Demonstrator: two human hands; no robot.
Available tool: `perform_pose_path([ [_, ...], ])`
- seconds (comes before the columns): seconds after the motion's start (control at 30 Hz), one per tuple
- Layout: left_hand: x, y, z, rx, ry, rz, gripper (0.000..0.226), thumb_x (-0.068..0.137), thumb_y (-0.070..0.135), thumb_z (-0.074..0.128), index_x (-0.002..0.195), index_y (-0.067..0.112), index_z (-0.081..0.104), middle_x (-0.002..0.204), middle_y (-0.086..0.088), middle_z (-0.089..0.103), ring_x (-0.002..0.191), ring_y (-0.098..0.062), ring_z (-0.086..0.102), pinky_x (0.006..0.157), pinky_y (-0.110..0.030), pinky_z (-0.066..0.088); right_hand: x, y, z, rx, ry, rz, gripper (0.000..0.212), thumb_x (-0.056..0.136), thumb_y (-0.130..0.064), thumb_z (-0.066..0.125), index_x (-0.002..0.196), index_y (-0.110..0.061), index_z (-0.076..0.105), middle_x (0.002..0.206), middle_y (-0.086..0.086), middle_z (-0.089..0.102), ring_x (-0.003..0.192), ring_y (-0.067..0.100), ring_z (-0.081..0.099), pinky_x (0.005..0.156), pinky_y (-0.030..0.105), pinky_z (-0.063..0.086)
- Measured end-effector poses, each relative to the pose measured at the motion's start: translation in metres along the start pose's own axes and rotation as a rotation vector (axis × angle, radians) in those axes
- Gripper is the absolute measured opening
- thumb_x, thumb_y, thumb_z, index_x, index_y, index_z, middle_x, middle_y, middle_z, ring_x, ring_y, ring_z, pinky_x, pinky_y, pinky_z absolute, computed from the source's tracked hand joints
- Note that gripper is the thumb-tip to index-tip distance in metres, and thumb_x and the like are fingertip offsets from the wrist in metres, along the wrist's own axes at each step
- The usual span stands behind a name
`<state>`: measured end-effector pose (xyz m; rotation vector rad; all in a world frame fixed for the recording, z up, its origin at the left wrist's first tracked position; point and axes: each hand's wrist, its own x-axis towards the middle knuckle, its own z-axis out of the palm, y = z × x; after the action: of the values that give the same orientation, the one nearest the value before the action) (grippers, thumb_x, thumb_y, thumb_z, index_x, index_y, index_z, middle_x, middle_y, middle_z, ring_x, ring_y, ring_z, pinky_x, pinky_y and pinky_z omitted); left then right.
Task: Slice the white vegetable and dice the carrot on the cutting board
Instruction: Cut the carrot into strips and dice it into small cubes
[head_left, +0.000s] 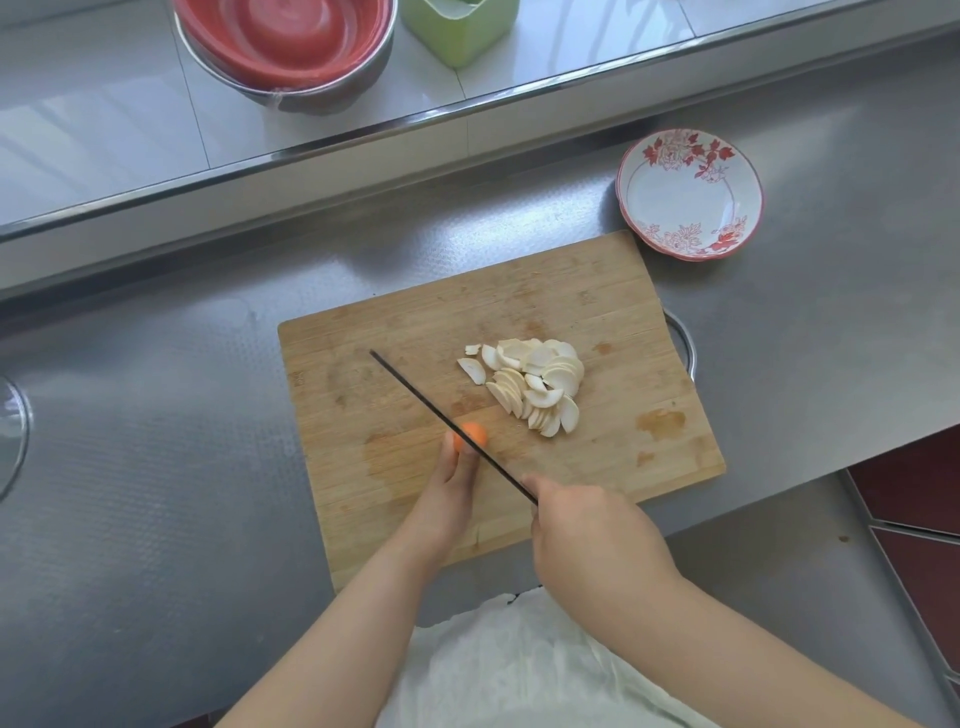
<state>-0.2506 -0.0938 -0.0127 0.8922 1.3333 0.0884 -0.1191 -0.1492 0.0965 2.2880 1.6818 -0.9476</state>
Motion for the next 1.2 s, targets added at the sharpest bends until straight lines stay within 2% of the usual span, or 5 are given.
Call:
perform_pose_path([
  [0.17,0.002,0.0,0.0,-0.001,0.008,-0.005,0.082,0.082,0.082,0.035,0.15,0.039,0.022,0.156,0.019,0.021,0.143,-0.004,0.018,0.119,-0.041,0.014,0.003,-0.002,0.0,0.017,-0.017,0.017,0.039,0.097,-0.013,0.04,0.133,-0.027,0.046,0.096,0.002,0.067,0.087,0.025,0.061,0.057,0.027,0.036],
  [0.33,0.002,-0.001,-0.002,-0.002,-0.025,0.009,0.074,0.09,0.074,0.031,0.152,0.037,0.016,0.157,0.019,0.015,0.144,-0.004,0.013,0.117,-0.035,0.01,0.008,-0.004,0.003,0.025,-0.021,0.032,0.037,0.097,-0.014,0.04,0.131,-0.026,0.048,0.097,0.002,0.067,0.089,0.024,0.062,0.056,0.026,0.036],
  [0.6,0.002,-0.003,-0.002,-0.047,-0.061,-0.006,0.075,0.087,0.078,0.031,0.151,0.043,0.012,0.157,0.022,0.012,0.144,-0.003,0.011,0.11,-0.032,0.012,0.015,-0.007,0.012,0.015,-0.017,0.03,0.033,0.097,-0.013,0.041,0.126,-0.025,0.05,0.097,0.002,0.067,0.089,0.024,0.063,0.059,0.027,0.038],
  [1.0,0.008,-0.009,-0.002,-0.093,-0.071,0.015,0.072,0.084,0.08,0.034,0.147,0.048,0.021,0.156,0.023,0.015,0.144,-0.001,0.012,0.119,-0.041,0.009,0.024,-0.01,0.019,0.053,-0.029,0.025,0.036,0.097,-0.015,0.041,0.131,-0.024,0.048,0.098,0.005,0.067,0.092,0.026,0.065,0.06,0.028,0.041],
  [1.2,0.011,-0.014,0.0,-0.115,-0.077,0.038,0.086,0.074,0.089,0.032,0.148,0.046,0.019,0.157,0.023,0.013,0.144,0.0,0.008,0.119,-0.046,0.008,0.031,-0.012,0.021,0.06,-0.045,0.045,0.038,0.096,-0.014,0.042,0.132,-0.024,0.049,0.099,0.005,0.067,0.091,0.026,0.064,0.062,0.029,0.043],
])
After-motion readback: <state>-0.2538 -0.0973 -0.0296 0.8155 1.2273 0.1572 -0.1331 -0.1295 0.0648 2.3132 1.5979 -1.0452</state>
